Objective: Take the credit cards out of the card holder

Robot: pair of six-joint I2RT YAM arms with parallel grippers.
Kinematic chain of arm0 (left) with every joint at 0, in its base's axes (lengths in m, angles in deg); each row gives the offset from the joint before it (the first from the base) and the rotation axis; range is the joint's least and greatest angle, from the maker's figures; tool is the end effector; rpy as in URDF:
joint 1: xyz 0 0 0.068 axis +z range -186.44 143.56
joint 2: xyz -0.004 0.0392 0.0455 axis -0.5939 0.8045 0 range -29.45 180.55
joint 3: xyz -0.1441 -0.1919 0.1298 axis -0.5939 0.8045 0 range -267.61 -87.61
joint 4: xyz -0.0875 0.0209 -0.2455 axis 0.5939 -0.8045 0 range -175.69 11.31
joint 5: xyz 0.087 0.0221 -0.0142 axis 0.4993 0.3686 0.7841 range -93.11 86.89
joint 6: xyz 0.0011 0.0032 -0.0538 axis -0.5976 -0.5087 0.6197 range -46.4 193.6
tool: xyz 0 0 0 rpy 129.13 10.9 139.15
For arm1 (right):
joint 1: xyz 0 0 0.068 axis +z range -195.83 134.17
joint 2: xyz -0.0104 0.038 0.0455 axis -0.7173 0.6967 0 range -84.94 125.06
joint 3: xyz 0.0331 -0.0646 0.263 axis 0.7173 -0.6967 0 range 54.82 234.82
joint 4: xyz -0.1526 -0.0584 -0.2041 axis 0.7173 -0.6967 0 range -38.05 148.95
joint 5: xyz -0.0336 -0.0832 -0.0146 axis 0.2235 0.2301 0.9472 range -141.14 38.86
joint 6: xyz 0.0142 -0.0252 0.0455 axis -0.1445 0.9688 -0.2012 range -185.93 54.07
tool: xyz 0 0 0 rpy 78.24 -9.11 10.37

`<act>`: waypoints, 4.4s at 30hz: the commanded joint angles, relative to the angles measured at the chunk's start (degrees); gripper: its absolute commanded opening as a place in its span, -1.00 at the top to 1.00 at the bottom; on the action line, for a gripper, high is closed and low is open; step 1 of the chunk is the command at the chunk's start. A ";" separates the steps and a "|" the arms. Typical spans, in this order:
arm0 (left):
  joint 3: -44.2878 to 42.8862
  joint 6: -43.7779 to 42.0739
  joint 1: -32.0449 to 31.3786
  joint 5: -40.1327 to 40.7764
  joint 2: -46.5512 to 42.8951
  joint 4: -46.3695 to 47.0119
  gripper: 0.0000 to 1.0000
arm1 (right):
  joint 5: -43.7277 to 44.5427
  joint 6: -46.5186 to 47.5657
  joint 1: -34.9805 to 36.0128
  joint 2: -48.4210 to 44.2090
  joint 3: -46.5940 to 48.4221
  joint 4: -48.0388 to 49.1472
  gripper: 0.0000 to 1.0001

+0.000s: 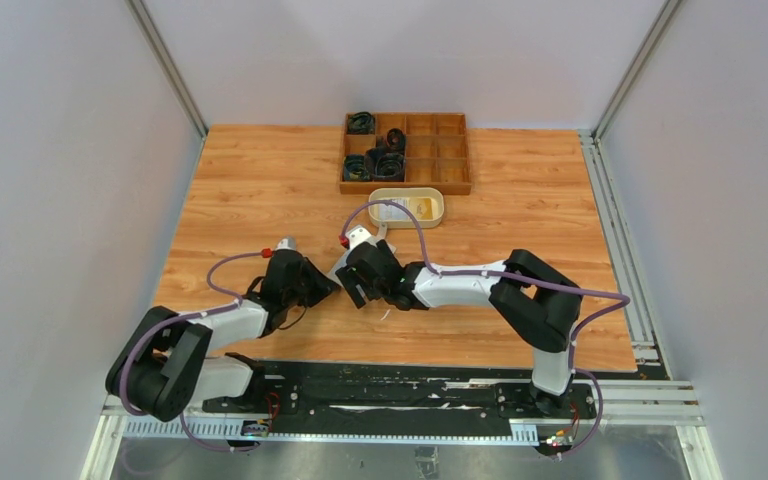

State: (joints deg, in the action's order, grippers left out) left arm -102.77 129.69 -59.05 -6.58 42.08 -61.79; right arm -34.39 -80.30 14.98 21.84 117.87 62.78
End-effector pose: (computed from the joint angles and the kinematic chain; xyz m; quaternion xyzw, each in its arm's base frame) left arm 0.1899 -0.0815 0.1235 -0.2480 0.8693 -0.2917 0.3126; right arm 0.2028 0.3423 0.1710 -0.2967 0.8480 0.1510 0.4124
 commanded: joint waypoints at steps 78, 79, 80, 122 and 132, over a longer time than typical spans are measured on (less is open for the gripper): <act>-4.21 -12.58 3.34 -9.83 4.38 3.33 1.00 | -4.54 3.08 -8.44 -13.30 -6.31 3.99 -0.70; -4.61 -13.77 3.56 -10.94 4.85 2.90 1.00 | -5.99 2.70 -9.42 -12.90 -6.02 3.77 -0.70; -5.11 -14.87 3.80 -12.08 5.31 2.10 1.00 | -7.34 1.94 -10.59 -12.02 -5.51 3.20 -0.70; 5.89 1.01 6.19 -7.50 3.83 14.76 0.21 | -39.76 -14.13 -29.71 11.70 -1.30 30.76 0.08; 5.12 3.75 6.18 -5.76 8.64 19.12 0.24 | -40.66 -17.43 -28.93 10.40 -6.19 34.58 1.00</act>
State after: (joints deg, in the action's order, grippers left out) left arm -97.87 133.04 -53.06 -15.30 48.88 -42.49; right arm -75.17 -96.43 -14.33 34.15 115.84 95.98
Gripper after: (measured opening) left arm 0.384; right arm 0.006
